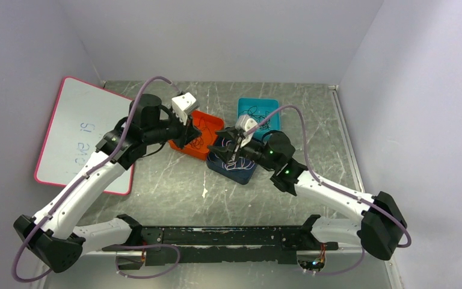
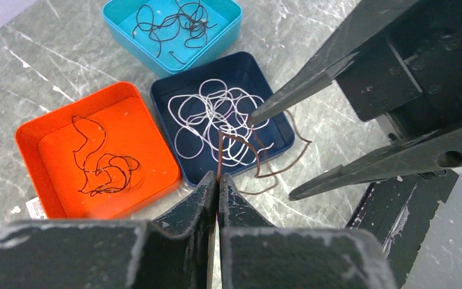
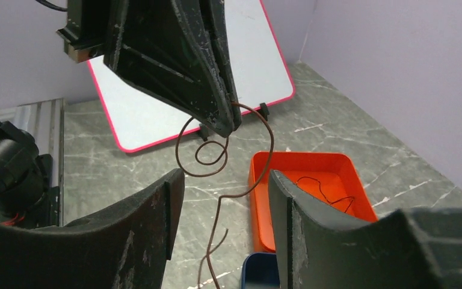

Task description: Untangle the cables

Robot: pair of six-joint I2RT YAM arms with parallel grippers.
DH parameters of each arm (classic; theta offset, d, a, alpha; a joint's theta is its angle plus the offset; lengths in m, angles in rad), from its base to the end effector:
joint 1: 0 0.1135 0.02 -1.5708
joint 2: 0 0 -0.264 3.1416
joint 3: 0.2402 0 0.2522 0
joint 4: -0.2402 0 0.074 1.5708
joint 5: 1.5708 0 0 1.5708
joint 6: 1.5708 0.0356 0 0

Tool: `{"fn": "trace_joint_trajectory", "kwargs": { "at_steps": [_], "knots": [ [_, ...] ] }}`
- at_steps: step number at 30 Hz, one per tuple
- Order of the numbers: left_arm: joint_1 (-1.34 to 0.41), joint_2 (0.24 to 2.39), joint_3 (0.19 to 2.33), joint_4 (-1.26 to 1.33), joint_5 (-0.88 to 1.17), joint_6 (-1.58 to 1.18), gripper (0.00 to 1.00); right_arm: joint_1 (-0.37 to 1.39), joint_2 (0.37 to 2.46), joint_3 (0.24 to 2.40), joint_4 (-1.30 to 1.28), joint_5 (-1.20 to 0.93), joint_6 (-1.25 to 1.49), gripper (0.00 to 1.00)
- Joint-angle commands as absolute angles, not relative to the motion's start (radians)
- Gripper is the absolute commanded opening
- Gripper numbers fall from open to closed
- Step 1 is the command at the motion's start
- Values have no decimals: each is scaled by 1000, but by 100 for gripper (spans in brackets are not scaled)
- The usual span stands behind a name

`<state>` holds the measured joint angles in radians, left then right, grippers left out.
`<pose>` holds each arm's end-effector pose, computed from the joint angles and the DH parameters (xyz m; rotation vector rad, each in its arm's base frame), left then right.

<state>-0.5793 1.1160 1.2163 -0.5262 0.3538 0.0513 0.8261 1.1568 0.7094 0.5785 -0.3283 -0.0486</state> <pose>0.1937 -0.1415 0.3905 0.8486 1.8503 -0.6890 0.1728 0.2044 0.3174 -0.8802 1.2224 0.8668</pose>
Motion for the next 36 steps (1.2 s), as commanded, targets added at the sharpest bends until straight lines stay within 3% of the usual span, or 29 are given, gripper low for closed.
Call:
{"fn": "trace_joint_trajectory", "kwargs": {
  "at_steps": [1,5,11,23,36],
  "knots": [
    [-598,1114,1241,-476,397,69,7,833,1185,758,601,-289,-21,54],
    [-602,1107,1239,-470,403,79,7,833,1223,776,595,-232,-4,46],
    [-605,1104,1243,-473,433,75,7,833,1297,808,633,-223,33,45],
    [-605,1058,1272,-471,363,42,7,832,1381,790,566,-2,81,23],
    [-605,1019,1361,-505,248,15,7,785,1270,633,501,117,105,17]
  ]
}}
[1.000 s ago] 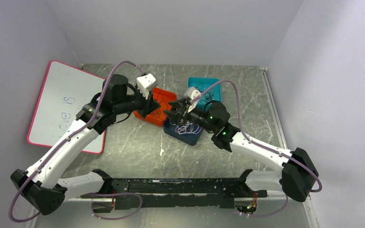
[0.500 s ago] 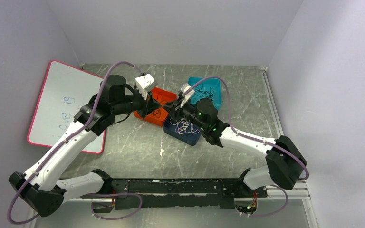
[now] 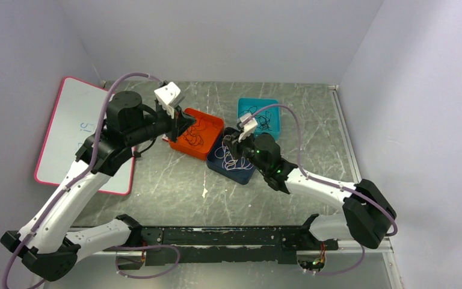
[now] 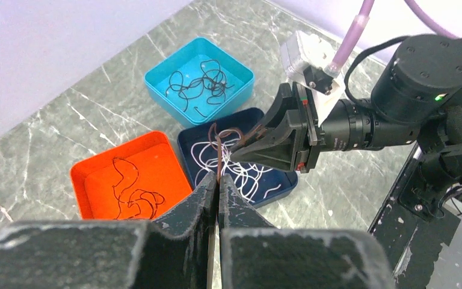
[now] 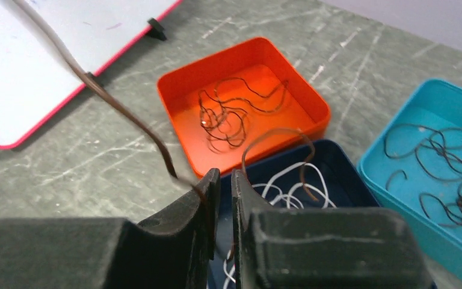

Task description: Untangle the cables

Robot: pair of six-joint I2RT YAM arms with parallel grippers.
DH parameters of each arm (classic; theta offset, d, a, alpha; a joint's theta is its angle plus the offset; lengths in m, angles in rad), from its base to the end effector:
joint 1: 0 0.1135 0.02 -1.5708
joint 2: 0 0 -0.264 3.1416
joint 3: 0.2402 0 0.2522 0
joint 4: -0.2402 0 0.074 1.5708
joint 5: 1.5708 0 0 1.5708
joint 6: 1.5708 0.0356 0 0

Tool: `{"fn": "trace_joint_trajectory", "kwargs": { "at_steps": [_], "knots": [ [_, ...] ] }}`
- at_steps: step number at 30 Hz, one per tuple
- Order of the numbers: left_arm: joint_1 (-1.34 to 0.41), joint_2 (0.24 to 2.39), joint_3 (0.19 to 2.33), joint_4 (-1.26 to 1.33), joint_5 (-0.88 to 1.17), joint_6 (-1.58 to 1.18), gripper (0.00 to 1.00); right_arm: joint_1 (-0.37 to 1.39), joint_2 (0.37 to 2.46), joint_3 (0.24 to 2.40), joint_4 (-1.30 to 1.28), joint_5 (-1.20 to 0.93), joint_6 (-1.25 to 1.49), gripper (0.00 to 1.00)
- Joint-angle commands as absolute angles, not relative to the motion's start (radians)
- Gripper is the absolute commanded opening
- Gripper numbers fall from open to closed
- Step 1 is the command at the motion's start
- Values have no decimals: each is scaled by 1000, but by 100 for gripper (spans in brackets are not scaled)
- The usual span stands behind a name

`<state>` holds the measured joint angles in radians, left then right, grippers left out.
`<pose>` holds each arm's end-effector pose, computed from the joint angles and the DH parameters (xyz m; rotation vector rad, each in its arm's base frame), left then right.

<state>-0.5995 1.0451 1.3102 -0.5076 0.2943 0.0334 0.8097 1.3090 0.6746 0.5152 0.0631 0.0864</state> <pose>0.1701 -0.1288 0.4380 0.7760 1.6833 -0.6646 0.2039 0.2108 0.2586 -0.5659 1.6327 0.6149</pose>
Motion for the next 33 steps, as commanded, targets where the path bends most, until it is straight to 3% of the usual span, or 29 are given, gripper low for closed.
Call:
{"fn": "trace_joint_trajectory", "kwargs": {
  "at_steps": [1,14,19,24,33],
  "knots": [
    [-605,1017,1365,-506,241,15,7,779,1265,620,503,121,107,17],
    [-605,999,1435,-511,153,5,7,713,1160,495,476,139,130,18],
    [-605,998,1439,-506,157,12,7,709,1060,465,494,75,74,27],
    [-604,1006,1414,-499,200,15,7,710,975,478,527,-42,-2,45],
    [-605,1035,1396,-483,220,6,7,723,943,627,522,-405,-43,52]
  ]
}}
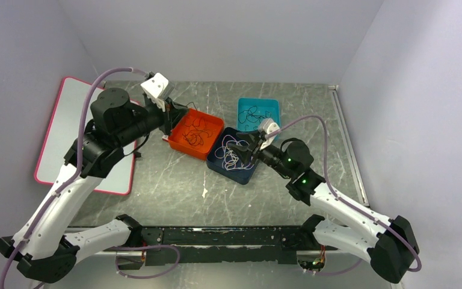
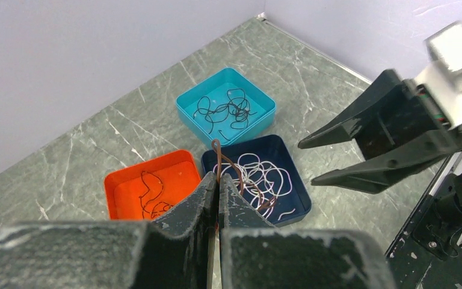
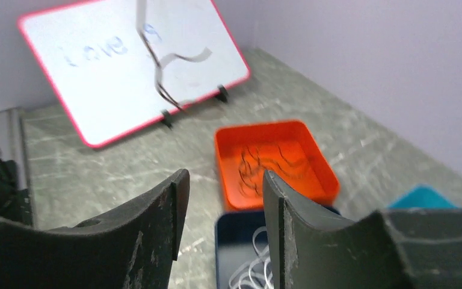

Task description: Untangle the cables

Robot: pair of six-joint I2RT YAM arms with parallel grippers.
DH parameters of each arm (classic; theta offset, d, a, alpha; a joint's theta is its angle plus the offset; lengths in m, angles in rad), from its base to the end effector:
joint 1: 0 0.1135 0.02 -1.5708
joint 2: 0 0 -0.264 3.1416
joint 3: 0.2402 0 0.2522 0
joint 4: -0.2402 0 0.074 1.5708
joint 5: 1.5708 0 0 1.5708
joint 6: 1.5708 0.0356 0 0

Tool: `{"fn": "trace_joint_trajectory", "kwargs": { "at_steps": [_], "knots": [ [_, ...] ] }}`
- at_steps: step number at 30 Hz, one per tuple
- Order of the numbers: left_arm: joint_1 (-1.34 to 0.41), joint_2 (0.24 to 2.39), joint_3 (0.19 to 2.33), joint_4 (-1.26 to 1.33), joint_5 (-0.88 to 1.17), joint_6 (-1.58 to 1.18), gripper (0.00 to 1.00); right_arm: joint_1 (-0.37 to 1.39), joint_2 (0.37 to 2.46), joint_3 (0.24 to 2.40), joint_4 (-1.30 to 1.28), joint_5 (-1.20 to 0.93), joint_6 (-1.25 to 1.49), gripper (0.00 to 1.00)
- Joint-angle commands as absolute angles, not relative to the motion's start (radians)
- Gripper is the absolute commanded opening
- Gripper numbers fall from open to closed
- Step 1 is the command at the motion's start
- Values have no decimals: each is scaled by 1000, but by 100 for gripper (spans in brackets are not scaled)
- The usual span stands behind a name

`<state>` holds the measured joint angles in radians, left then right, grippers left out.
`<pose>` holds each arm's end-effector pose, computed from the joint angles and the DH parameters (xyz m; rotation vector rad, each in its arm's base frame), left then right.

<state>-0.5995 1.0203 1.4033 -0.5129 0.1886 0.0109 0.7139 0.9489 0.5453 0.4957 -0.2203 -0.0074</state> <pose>0.1570 -0.1154 0.4716 0.6564 1.6057 -0.5967 0.1637 0.1521 0.2970 -0.7058 1.3512 0.7312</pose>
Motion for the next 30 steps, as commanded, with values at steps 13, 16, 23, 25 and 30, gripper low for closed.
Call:
{"fn": "trace_joint_trajectory", "kwargs": {
  "at_steps": [13,16,23,25,30],
  "knots": [
    [-605,1057,1376,-451,246,-8,7,814,1048,727,536,-352,-182,53],
    [-606,1059,1377,-451,252,-10,7,814,1078,744,551,-338,-187,52],
    [-605,1057,1367,-443,266,-17,7,814,1139,761,593,-364,-166,48],
    [-605,1059,1366,-441,270,-18,7,814,1154,763,613,-370,-152,47],
    [-605,1059,1359,-432,280,-26,7,814,1177,777,625,-357,-138,37]
  ]
}}
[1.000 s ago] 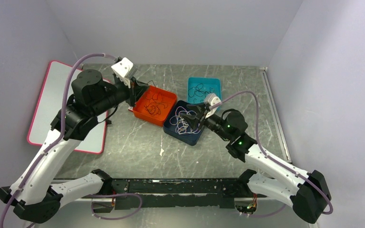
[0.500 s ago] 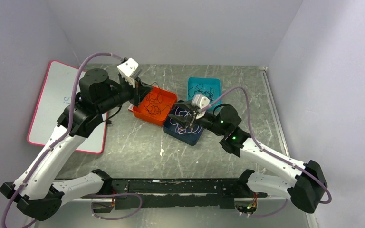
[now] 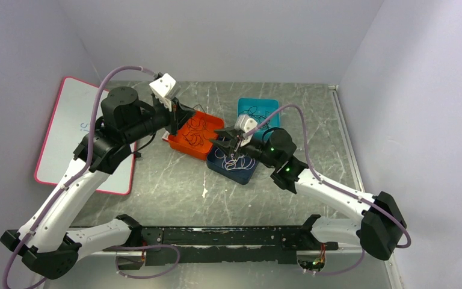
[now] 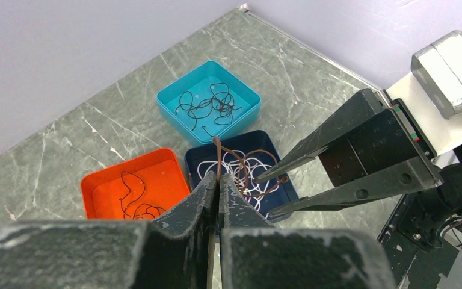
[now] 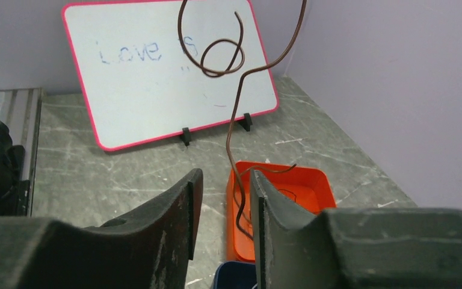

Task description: Untangle the cables

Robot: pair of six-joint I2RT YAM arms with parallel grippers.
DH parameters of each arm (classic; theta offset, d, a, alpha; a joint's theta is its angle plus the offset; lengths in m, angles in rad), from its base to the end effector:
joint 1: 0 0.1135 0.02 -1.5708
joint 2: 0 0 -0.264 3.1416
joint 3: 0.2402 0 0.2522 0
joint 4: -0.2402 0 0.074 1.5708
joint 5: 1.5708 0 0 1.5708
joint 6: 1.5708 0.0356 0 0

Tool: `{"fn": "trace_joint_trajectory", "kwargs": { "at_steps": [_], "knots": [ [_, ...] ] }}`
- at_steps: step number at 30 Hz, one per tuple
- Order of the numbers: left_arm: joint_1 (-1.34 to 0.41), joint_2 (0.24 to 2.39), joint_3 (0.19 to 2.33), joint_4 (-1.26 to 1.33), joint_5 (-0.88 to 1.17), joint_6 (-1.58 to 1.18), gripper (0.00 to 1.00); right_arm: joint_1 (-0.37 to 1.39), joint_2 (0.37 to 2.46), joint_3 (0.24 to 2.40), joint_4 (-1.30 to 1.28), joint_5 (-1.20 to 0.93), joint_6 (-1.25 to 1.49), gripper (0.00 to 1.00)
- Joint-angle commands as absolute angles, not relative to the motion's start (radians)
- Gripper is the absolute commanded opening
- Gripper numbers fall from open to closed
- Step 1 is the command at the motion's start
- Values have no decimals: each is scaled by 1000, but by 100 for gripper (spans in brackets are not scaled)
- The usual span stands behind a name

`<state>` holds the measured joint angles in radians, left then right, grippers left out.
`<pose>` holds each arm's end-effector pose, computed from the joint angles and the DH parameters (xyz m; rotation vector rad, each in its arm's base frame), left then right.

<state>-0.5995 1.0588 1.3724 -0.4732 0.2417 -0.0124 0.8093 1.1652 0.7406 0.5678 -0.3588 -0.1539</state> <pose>0.1705 -0.1269 0.4590 0.6843 1.6337 -0.6561 0.1772 0.2040 0.3252 -0.9432 1.1475 0.7899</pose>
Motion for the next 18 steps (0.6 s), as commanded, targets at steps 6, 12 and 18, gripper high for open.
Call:
{"fn": "trace_joint_trajectory", "kwargs": {
  "at_steps": [6,12,18],
  "knots": [
    [-605,1052,1329,-405,291,-42,7,814,1173,783,614,-318,-120,13],
    [-606,1038,1272,-361,276,-82,7,814,1132,774,580,-250,-85,0],
    [-604,1012,1223,-313,256,-119,31,814,1080,775,519,-95,-35,0]
  ]
}}
